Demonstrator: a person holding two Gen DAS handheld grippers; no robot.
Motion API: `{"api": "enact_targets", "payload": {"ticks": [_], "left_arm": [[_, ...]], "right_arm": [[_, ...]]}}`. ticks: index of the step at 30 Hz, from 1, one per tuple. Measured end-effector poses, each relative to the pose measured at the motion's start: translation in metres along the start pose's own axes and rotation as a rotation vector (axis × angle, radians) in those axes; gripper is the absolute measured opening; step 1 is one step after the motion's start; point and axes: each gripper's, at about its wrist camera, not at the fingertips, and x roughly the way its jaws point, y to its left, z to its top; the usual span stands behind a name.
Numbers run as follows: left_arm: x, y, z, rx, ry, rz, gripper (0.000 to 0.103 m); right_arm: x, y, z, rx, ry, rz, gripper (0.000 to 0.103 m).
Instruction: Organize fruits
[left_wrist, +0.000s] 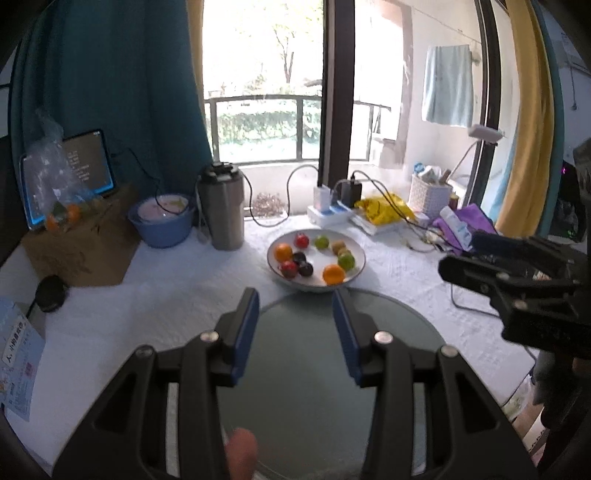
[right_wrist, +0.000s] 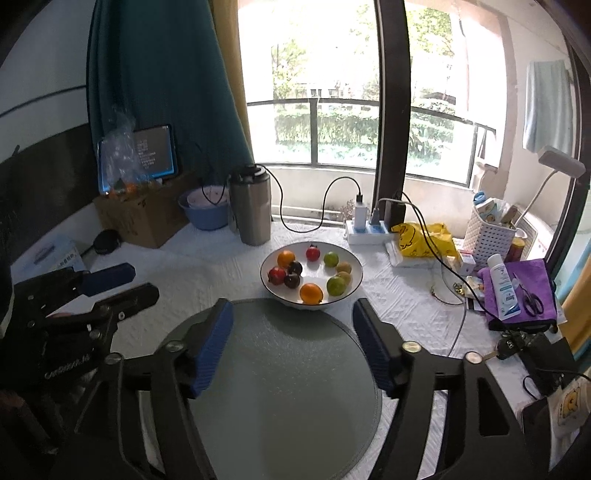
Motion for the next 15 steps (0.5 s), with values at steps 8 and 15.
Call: {"api": "enact_targets", "payload": {"ticks": [8,15], "left_arm": [[-0.029,-0.008,0.019,0.022,-0.066,0.005,0.047],[-0.060,-0.009,0.032,-0.013,-0.162,0.007,0.094]], "right_arm": [[-0.026,0.001,0.009,-0.001,-0.031,-0.018,0.083],[-0.055,0.006,0.017,-0.012,-0.099,-0.042,0.083]]}}
